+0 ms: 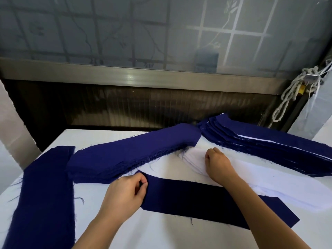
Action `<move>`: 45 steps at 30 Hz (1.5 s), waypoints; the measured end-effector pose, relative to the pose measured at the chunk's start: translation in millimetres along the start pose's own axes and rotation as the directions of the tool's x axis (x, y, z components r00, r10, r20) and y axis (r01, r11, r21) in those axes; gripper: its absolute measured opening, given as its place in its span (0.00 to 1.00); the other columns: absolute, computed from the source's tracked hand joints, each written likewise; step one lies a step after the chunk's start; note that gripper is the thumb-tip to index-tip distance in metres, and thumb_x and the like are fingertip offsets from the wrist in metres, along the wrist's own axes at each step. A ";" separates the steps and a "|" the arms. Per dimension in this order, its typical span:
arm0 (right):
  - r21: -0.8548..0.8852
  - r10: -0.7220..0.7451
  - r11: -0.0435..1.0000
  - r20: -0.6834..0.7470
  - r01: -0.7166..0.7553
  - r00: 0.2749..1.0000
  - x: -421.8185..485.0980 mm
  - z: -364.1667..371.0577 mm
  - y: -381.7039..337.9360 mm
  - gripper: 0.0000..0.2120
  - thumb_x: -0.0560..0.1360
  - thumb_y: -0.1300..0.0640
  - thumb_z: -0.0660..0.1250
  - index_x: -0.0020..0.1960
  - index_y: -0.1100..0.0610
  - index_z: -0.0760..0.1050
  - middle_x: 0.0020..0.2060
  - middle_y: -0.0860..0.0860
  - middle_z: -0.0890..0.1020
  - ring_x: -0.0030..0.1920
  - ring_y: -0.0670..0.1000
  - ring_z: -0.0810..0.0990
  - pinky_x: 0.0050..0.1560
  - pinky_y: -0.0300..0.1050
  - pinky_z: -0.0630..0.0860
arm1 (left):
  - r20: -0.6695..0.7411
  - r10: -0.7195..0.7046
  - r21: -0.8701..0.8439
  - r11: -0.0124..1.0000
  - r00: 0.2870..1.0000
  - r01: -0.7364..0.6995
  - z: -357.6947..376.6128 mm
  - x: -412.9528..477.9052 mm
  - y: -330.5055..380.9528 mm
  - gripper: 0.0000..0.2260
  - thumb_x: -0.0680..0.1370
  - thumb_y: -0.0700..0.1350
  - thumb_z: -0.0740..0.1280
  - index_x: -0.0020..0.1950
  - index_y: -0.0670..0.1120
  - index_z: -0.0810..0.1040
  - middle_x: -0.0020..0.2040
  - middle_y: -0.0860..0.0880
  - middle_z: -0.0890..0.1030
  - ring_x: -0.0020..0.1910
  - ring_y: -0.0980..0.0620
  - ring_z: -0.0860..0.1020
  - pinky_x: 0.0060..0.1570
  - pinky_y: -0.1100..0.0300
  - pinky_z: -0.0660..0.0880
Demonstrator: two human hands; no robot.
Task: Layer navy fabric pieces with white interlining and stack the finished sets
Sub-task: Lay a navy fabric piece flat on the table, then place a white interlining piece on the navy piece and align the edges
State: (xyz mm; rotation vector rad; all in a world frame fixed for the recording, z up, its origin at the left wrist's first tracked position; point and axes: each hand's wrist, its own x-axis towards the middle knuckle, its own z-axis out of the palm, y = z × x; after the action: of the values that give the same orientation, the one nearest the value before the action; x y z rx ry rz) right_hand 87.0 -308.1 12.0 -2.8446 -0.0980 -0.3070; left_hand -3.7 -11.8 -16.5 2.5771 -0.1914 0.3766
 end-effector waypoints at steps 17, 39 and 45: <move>0.588 0.295 0.727 0.199 -0.355 0.935 -1.9 -25.9 23.7 0.10 0.77 0.63 0.56 0.40 0.57 0.73 0.37 0.55 0.79 0.37 0.53 0.74 0.37 0.45 0.70 | -0.017 -0.092 -0.160 0.983 0.996 0.088 -3.7 -0.8 3.2 0.08 0.78 0.46 0.67 0.40 0.56 0.77 0.33 0.58 0.78 0.33 0.56 0.76 0.32 0.65 0.69; 0.243 -0.198 0.950 -0.023 0.198 0.980 -115.6 3.0 -141.7 0.05 0.77 0.62 0.57 0.50 0.58 0.71 0.48 0.51 0.73 0.49 0.53 0.73 0.44 0.40 0.63 | 0.166 -0.079 -0.403 0.904 0.983 0.141 -17.5 -6.8 5.4 0.34 0.76 0.72 0.50 0.27 0.45 0.71 0.25 0.51 0.73 0.26 0.57 0.69 0.34 0.58 0.65; 0.307 -0.253 0.916 -0.053 0.257 0.966 -97.9 5.2 -121.1 0.18 0.75 0.61 0.59 0.64 0.53 0.69 0.57 0.46 0.75 0.56 0.48 0.70 0.56 0.38 0.64 | -0.001 0.085 -0.226 0.971 0.996 -0.082 -11.7 -7.0 7.1 0.12 0.77 0.49 0.69 0.34 0.51 0.74 0.30 0.56 0.77 0.29 0.54 0.73 0.31 0.58 0.69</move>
State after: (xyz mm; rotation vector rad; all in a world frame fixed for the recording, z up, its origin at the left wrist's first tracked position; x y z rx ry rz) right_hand -19.1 -194.1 18.0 -2.5129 -0.4755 -0.3297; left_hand -14.5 -11.4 -5.5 2.3518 -0.3277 0.3524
